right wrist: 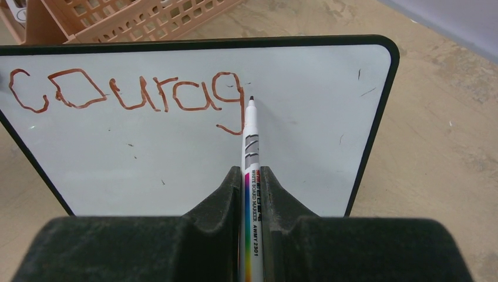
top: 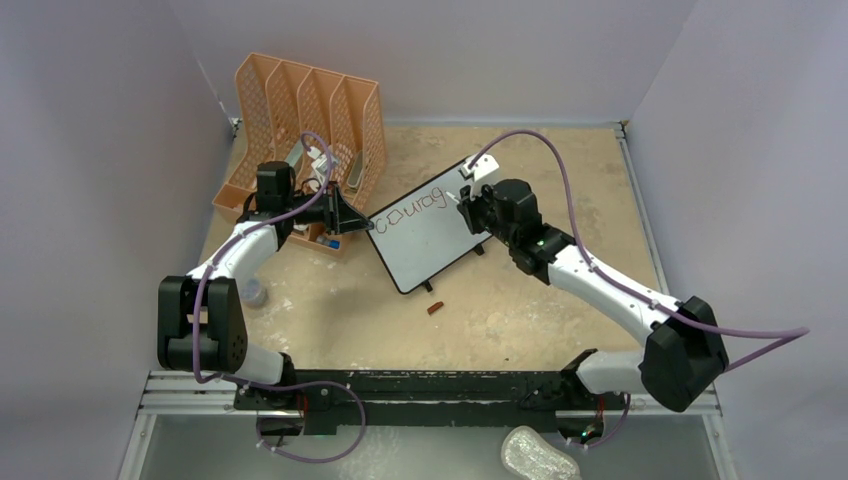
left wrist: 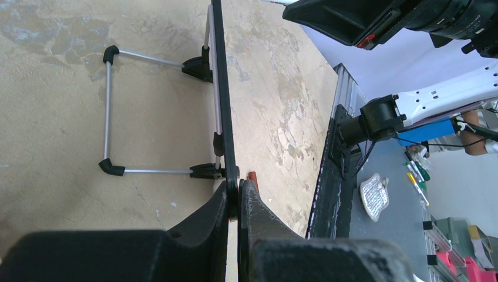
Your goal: Write a sentence on the whiteboard
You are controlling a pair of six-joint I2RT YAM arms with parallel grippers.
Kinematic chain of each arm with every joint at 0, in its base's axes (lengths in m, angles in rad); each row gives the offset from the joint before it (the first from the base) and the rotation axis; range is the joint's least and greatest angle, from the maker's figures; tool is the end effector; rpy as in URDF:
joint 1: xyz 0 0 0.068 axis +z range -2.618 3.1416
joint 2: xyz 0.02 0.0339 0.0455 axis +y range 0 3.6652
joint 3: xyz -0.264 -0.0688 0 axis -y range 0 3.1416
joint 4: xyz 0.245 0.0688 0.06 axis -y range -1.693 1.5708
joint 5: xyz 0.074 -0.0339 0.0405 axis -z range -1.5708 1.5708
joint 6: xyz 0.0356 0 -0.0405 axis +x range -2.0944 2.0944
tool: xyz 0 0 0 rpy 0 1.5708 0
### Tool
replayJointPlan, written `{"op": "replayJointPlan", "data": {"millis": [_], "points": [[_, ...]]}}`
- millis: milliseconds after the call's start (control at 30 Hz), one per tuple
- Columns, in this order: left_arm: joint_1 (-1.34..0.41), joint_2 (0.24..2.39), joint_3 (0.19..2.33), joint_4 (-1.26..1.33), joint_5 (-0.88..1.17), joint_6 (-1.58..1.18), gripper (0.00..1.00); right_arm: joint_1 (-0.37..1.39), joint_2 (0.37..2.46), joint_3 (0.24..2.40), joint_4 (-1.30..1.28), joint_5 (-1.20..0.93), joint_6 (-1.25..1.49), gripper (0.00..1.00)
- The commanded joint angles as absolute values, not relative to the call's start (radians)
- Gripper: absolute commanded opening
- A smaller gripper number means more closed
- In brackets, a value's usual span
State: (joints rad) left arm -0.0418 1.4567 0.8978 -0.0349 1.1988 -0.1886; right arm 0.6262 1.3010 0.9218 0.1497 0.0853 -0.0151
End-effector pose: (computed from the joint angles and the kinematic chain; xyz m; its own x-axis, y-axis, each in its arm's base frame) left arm 0.2999 -0.0457 0.2481 -0.6966 -0.0391 -0.7164 0.6679 0.3294 -0.6674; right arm 0.2498 0.1769 0.3081 -0.1765 -0.1462 -0.9734 -0.5194 0.8538 -0.0341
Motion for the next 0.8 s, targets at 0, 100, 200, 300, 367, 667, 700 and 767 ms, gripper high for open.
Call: {"op": "replayJointPlan", "data": {"millis": [0,100,200,300,367,667,700,767], "points": [[-0.066,1.476,0.904,-0.072,1.176,-0.139,0.0,0.62,1.302,0.979,0.208,0.064,-0.008,0.0],[-0.066,1.476,0.904,-0.071,1.178,-0.14,0.0,0.62,1.307,0.979,0.214,0.063,-0.008,0.0],[-0.066,1.476,0.904,-0.072,1.178,-0.139,0.0,0.618,1.313,0.98,0.22,0.06,-0.008,0.0],[-0.066,1.475,0.904,-0.072,1.18,-0.14,0.0,0.618,1.318,0.983,0.222,0.06,-0.007,0.0],[-0.066,1.476,0.904,-0.071,1.18,-0.14,0.0,0.618,1.321,0.983,0.224,0.06,-0.007,0.0],[-0.066,1.475,0.905,-0.073,1.181,-0.137,0.0,0.612,1.336,0.977,0.225,0.07,-0.008,0.0],[-0.066,1.475,0.904,-0.074,1.18,-0.137,0.0,0.611,1.335,0.976,0.225,0.071,-0.007,0.0],[-0.066,1.475,0.905,-0.074,1.181,-0.137,0.0,0.608,1.337,0.974,0.224,0.073,-0.008,0.0]]}}
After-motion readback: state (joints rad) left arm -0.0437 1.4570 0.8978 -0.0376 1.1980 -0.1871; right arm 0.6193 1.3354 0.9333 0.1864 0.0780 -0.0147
